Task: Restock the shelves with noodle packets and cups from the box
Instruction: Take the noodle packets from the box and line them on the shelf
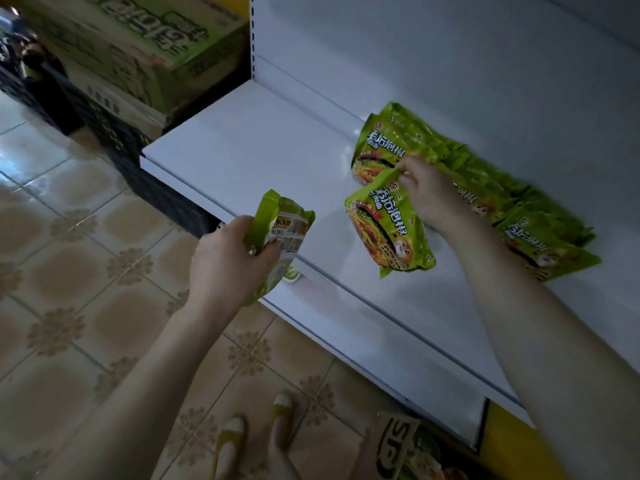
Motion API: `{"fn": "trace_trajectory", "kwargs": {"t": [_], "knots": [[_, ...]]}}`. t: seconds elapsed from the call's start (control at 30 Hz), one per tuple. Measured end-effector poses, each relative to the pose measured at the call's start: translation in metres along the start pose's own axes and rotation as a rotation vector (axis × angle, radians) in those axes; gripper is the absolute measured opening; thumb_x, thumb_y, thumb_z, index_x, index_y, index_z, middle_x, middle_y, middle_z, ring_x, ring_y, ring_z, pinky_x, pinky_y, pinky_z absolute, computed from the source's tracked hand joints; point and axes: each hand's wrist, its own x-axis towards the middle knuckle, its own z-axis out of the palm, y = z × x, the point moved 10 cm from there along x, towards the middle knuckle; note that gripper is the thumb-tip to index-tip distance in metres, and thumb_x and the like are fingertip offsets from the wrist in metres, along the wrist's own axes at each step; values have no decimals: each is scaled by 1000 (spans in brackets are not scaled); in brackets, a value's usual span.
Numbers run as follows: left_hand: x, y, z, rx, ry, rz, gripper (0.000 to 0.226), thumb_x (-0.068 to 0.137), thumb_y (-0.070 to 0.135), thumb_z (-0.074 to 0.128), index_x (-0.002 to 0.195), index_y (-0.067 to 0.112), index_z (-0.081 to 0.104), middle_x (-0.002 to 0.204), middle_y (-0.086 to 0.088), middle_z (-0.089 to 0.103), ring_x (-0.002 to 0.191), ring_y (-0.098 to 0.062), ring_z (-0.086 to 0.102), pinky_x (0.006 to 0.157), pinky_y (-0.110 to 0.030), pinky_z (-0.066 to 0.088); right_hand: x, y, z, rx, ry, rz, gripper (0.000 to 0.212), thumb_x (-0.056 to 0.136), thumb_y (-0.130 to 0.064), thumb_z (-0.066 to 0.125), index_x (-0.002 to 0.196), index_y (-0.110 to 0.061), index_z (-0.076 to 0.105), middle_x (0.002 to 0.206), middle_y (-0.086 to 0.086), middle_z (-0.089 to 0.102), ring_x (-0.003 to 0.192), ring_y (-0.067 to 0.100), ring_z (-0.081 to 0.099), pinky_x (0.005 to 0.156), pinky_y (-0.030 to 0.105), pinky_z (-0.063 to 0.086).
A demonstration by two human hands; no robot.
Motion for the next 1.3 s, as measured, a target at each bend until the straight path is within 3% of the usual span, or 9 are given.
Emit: {"fn": "trace_trajectory", "kwargs": {"t": [0.13,0.43,0.57,0.7,0.83,0.97,1.03,1.17,1.3], "knots": [[9,-2,12,-7,28,-35,21,81,26,62,95,10,64,79,-10,65,75,-28,57,66,-45,52,21,6,24,-34,-71,-54,19,97,-10,40,109,-6,54,95,16,58,87,30,56,61,27,34],[19,-4,38,-24,23,-58,18,81,23,63,93,8,64,78,-8,64,72,-28,57,63,-44,53,31,19,35,28,-15,-27,27,92,-26,53,110,-6,57,101,8,64,93,22,59,75,30,46],[22,-4,45,-5,-17,-53,18,82,24,63,92,9,63,78,-8,64,71,-27,58,61,-43,53,13,44,49,-118,-154,50,51,83,-34,66,124,-12,47,119,7,61,111,27,56,88,34,47],[25,-3,47,-14,-24,-26,18,82,23,62,92,8,64,76,-8,63,69,-27,57,59,-40,51,-9,75,52,-84,-186,166,71,69,-31,78,128,-14,41,124,4,56,115,24,52,93,37,44],[28,-2,49,-7,-29,0,23,83,25,61,94,5,63,79,-14,66,71,-30,59,61,-46,52,-20,100,35,26,0,292,54,74,-22,75,119,-5,51,111,7,58,98,20,56,80,31,45],[31,2,49,6,-47,3,24,82,26,61,91,4,61,74,-16,63,68,-32,56,58,-44,48,-21,116,24,269,208,381,34,79,-16,71,108,-1,61,99,8,60,96,32,62,82,52,53],[32,7,48,-4,-44,14,23,82,25,61,90,4,61,73,-16,63,67,-32,56,58,-44,48,-15,115,22,283,268,363,28,80,-14,69,105,-3,63,99,9,62,96,28,61,83,48,52],[41,14,50,-21,-30,43,22,81,24,62,87,3,61,72,-16,63,67,-32,57,59,-46,51,6,114,16,301,375,344,23,84,-12,64,105,-4,63,107,12,65,96,22,58,77,25,41],[53,21,54,-64,-14,67,24,80,26,63,87,3,62,75,-16,64,70,-33,58,60,-47,51,32,122,10,364,459,370,21,84,-12,64,104,-5,65,111,12,64,104,28,59,86,37,49]]}}
